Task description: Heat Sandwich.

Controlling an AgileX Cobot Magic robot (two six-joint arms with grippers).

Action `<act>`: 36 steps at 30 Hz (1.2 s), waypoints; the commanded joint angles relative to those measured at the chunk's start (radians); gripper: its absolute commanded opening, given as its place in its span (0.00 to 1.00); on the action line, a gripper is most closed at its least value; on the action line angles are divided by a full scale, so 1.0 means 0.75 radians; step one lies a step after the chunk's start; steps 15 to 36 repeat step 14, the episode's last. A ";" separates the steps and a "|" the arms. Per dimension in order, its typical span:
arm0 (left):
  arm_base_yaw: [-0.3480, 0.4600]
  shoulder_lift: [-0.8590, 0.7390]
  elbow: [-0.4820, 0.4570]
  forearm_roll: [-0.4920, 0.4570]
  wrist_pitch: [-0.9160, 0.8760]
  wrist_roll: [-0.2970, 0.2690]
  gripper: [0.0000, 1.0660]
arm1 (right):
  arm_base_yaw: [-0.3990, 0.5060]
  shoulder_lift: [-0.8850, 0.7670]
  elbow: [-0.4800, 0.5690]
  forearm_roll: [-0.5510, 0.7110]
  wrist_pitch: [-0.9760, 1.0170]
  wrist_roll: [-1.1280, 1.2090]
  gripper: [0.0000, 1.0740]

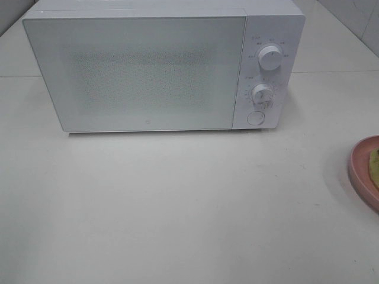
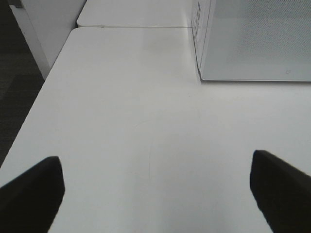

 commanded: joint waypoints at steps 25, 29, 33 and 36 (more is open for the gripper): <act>0.005 -0.035 0.005 0.000 -0.005 0.000 0.92 | -0.011 -0.036 0.003 0.001 -0.008 -0.009 0.71; 0.005 -0.035 0.005 0.000 -0.005 0.000 0.92 | -0.011 -0.036 0.003 0.001 -0.008 -0.009 0.71; 0.005 -0.035 0.005 0.000 -0.005 0.000 0.92 | -0.011 -0.036 0.003 0.001 -0.008 -0.009 0.71; 0.005 -0.035 0.005 0.000 -0.005 0.000 0.92 | -0.011 -0.036 0.003 0.001 -0.008 -0.009 0.71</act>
